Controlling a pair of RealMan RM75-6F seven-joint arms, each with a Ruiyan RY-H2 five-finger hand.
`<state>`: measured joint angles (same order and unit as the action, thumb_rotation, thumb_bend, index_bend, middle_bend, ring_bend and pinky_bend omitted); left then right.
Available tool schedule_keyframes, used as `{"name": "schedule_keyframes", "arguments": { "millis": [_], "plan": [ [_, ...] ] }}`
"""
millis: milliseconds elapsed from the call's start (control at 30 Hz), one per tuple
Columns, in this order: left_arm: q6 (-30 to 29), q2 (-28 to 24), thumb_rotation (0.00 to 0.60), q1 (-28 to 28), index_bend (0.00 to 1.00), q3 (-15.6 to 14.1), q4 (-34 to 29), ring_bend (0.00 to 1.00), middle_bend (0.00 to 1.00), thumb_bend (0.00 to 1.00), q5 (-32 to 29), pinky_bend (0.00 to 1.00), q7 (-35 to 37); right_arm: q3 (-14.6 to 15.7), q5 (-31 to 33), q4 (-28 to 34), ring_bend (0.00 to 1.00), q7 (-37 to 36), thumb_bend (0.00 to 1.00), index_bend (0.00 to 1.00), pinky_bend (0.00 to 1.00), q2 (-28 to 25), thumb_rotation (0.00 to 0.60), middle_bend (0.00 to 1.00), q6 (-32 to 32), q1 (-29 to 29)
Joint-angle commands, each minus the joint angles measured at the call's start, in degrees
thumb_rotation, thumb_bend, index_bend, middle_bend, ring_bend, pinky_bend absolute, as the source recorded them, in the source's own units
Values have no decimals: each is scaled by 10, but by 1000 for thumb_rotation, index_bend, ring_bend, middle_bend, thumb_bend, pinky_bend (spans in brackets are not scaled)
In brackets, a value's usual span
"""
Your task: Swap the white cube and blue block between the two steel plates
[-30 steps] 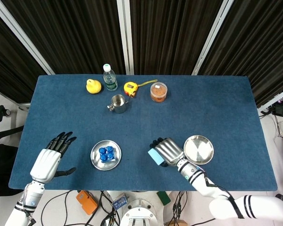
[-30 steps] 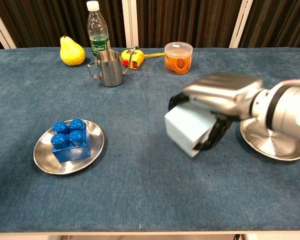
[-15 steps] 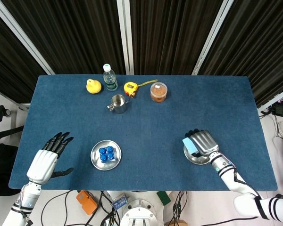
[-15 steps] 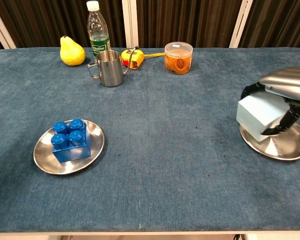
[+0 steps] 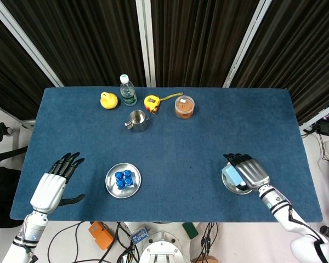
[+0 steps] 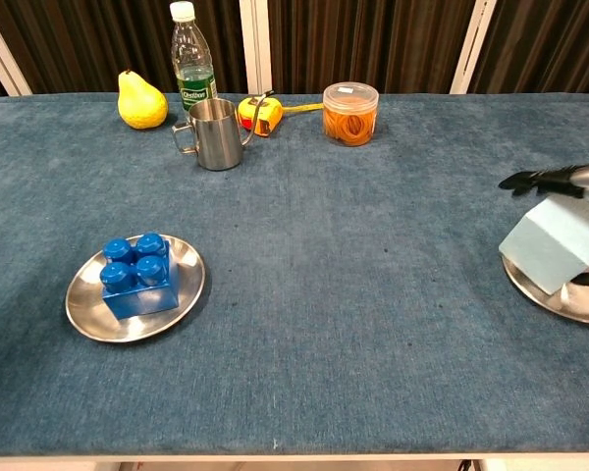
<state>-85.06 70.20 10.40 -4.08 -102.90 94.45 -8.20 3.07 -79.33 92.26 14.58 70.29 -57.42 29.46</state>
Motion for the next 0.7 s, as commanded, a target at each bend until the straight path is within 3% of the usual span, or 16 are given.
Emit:
{"name": "schedule_keyframes", "arguments": {
  "millis": [33,233,367,533,633,700],
  "plan": [
    [1,-1,600,-1,113,1,1,0,37,0,1,162,1,17,-23,8,128,-8,377,0,224,-21,600,118,-24,-22],
    [-2,-2,600,-4,112,4,-1,0,37,0,7,162,3,33,-60,18,53,-27,349,0,221,-52,600,51,-88,-64],
    [-28,-9,600,-17,112,2,4,0,37,1,25,162,12,40,-97,28,10,-64,305,0,180,-78,600,17,-187,-117],
    [-107,-25,600,-79,100,-11,63,0,14,18,22,101,-15,58,-114,19,0,-40,300,0,3,-85,600,0,-336,-225],
    [-149,-5,600,-127,70,-13,110,0,0,19,-9,49,-36,64,-121,-19,0,-50,300,0,0,-58,600,0,-392,-275],
    [-173,19,600,-149,68,-13,141,0,0,23,-18,43,-3,66,-125,-37,0,-51,299,0,0,-47,600,0,-406,-292]
  ]
}}
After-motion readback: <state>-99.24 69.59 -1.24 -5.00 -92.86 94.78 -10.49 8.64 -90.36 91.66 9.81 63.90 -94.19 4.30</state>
